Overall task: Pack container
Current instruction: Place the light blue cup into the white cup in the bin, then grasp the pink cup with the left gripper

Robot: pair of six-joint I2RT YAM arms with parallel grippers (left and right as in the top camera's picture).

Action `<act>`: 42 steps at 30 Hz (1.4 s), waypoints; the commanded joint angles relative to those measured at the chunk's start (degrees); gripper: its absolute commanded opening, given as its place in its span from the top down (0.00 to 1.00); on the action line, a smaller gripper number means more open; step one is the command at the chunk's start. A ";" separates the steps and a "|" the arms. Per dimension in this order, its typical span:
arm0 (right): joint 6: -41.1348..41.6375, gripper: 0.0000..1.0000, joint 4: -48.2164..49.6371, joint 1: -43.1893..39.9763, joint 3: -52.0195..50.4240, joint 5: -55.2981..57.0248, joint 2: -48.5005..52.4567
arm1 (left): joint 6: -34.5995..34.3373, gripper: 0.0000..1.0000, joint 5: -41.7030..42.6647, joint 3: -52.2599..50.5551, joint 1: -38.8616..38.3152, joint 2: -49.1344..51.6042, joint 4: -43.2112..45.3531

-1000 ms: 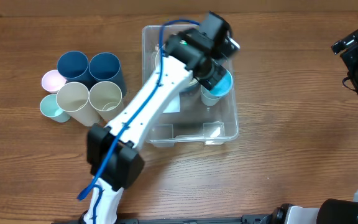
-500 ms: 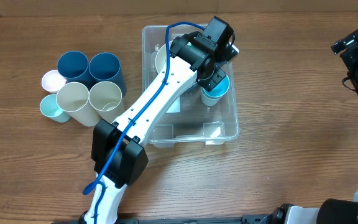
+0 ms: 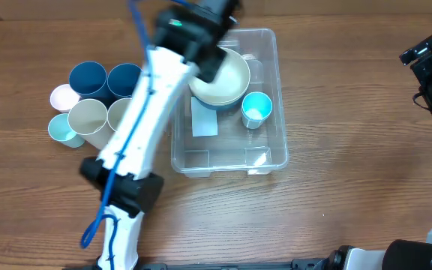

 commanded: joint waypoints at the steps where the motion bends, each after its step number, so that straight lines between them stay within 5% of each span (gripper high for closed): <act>1: 0.24 0.00 0.11 0.04 0.15 -0.09 -0.98 | -7.26 0.38 -1.77 4.37 13.07 -5.35 -4.24; 8: 0.24 0.00 0.11 0.04 0.15 -0.09 -0.98 | -9.49 0.42 20.61 -2.01 42.75 -5.73 -4.42; 15: 0.24 0.00 0.11 0.04 0.15 -0.09 -0.98 | -9.20 0.51 18.64 -20.87 57.59 -5.73 0.31; 20: 0.24 0.00 0.11 0.04 0.15 -0.09 -0.98 | -8.37 0.49 18.62 -33.33 58.82 -5.73 11.34; 27: 0.24 0.00 0.11 0.04 0.15 -0.09 -0.98 | 1.14 0.45 26.36 -46.56 56.30 -5.73 30.42; 42: 0.24 0.00 0.11 0.04 0.15 -0.09 -0.98 | 2.16 0.49 24.65 -51.52 53.48 -4.68 41.07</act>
